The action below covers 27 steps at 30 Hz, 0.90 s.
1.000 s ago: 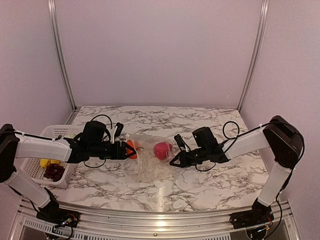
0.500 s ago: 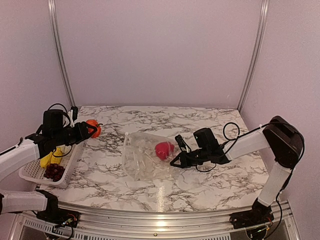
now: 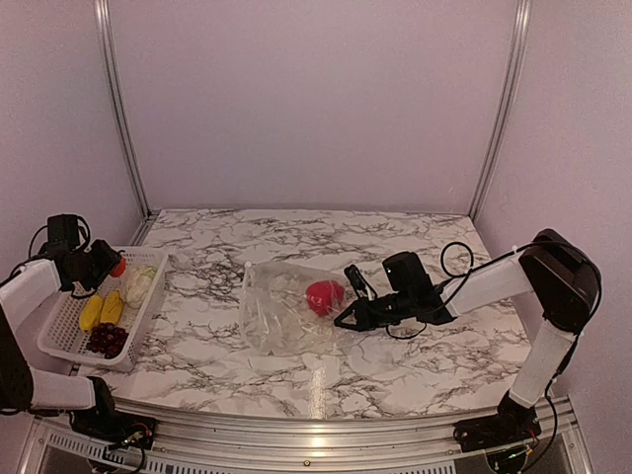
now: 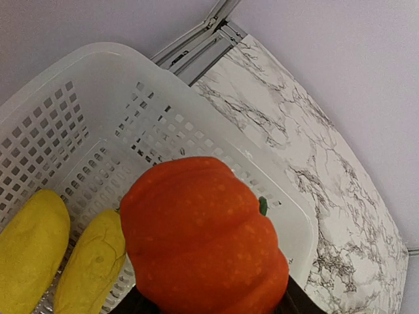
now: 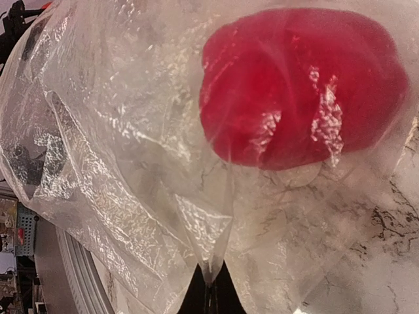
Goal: Open the zip-top bag and remove the fake food
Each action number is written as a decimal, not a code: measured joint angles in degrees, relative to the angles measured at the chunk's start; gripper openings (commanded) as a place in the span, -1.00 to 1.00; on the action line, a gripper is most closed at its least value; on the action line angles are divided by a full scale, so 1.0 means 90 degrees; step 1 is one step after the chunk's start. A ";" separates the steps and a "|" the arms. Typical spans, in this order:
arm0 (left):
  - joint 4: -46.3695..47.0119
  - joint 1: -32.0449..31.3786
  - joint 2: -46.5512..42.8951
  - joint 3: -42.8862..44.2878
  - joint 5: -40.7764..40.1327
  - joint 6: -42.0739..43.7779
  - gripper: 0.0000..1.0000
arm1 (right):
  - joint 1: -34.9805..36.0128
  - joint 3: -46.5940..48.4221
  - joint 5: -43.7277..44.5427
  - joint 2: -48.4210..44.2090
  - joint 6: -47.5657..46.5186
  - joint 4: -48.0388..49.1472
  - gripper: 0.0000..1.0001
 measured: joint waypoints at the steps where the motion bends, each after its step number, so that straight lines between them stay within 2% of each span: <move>1: 0.0002 0.0104 0.0114 0.0058 -0.0024 0.0015 -0.05 | 0.0000 -0.0007 -0.0005 -0.0002 -0.0007 0.0019 -1.00; 9: 0.0019 0.0806 0.0840 0.0279 -0.0007 0.0044 0.01 | -0.0002 -0.0034 -0.0046 -0.0005 -0.0036 0.0066 -1.00; 15: 0.0029 0.0937 0.1348 0.0556 0.0017 0.0075 0.34 | -0.0002 -0.0041 -0.0121 -0.0005 -0.0036 0.0168 -1.00; 18: 0.0029 0.0942 0.1569 0.0699 0.0078 0.0119 0.42 | -0.0002 -0.0085 -0.0160 -0.0005 -0.0034 0.0253 -1.00; 23: 0.0027 0.0945 0.1583 0.0741 0.0151 0.0155 0.46 | -0.0002 -0.0163 -0.0204 -0.0005 -0.0010 0.0367 -1.00; 27: 0.0078 0.0886 0.1401 0.0695 0.0588 0.0182 0.43 | 0.0000 -0.0257 -0.0226 -0.0005 0.0066 0.0503 -1.00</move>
